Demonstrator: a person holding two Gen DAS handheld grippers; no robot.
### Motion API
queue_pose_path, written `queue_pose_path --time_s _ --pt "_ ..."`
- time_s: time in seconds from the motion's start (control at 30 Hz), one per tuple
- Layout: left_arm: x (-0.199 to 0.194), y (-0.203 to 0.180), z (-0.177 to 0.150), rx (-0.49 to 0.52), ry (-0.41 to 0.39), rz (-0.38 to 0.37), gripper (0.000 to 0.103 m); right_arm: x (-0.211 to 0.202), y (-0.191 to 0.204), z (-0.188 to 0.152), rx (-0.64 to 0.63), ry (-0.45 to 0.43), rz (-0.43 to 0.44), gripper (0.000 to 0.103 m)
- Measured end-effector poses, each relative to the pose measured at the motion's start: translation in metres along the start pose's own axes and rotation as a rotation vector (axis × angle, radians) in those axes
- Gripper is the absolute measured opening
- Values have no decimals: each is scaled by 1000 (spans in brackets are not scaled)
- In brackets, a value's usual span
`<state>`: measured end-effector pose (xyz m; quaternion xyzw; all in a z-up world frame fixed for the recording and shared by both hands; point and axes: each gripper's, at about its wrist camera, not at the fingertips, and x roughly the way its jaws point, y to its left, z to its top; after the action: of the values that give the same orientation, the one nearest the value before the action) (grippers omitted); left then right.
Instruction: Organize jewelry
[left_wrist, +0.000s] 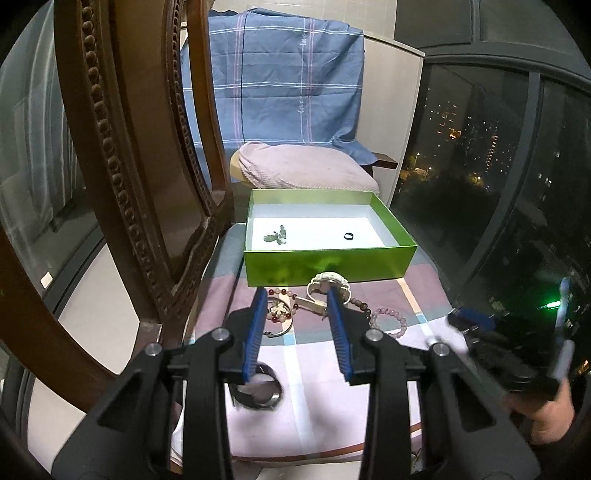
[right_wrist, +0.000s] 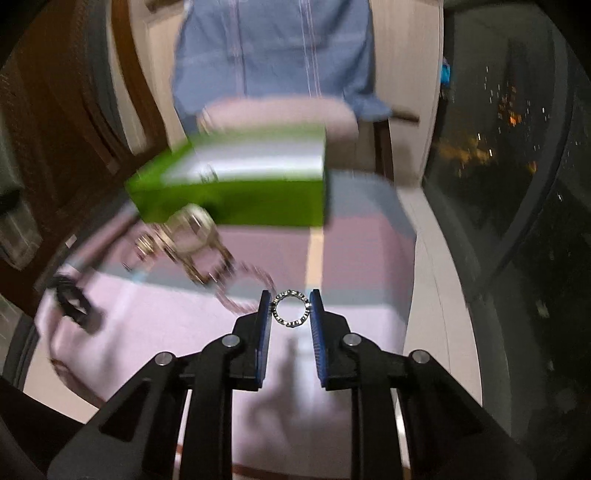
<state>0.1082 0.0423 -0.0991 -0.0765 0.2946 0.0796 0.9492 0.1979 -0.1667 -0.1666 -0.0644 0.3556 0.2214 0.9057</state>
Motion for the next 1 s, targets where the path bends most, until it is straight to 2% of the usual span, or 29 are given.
queue_pose_path --time_s 0.1,0.13,0.17,0.2,0.23,0.33,0.4,0.5,0.63,0.7,0.73,0.77,0.83,0.93,1.0 --pt "3 1 -1 0 13 11 34 -24 5 6 -9 -62 27 21" --pt "6 3 -2 -2 27 16 45 -27 6 7 -11 -71 29 21" --pt "15 6 -4 -9 60 24 77 -28 7 7 -15 -68 34 21" --pt "23 11 -8 -24 92 34 88 -26 5 10 -13 -65 38 21" --pt "32 14 -12 -35 125 47 91 -24 5 10 -10 -60 41 21" --pt "66 22 -33 -58 269 84 91 -20 8 6 -18 -35 49 21" --pt "84 29 -47 -92 331 101 91 -19 9 4 -22 -27 53 21" --pt "105 32 -64 -83 381 141 84 -21 9 3 -21 -28 62 21" --pt "119 28 -71 -37 374 184 81 -23 9 3 -20 -26 76 21" --pt "126 23 -73 6 373 209 75 -22 11 3 -23 -22 84 21" --pt "129 22 -73 23 370 221 69 -22 12 3 -25 -21 86 21" --pt "133 20 -73 52 365 246 52 -22 12 2 -28 -19 88 21" --pt "139 22 -71 49 367 243 33 -22 12 1 -28 -16 91 21" --pt "136 23 -67 24 365 196 31 -23 10 1 -26 -18 90 21" --pt "126 22 -61 20 331 177 31 -23 9 1 -23 -20 90 21"
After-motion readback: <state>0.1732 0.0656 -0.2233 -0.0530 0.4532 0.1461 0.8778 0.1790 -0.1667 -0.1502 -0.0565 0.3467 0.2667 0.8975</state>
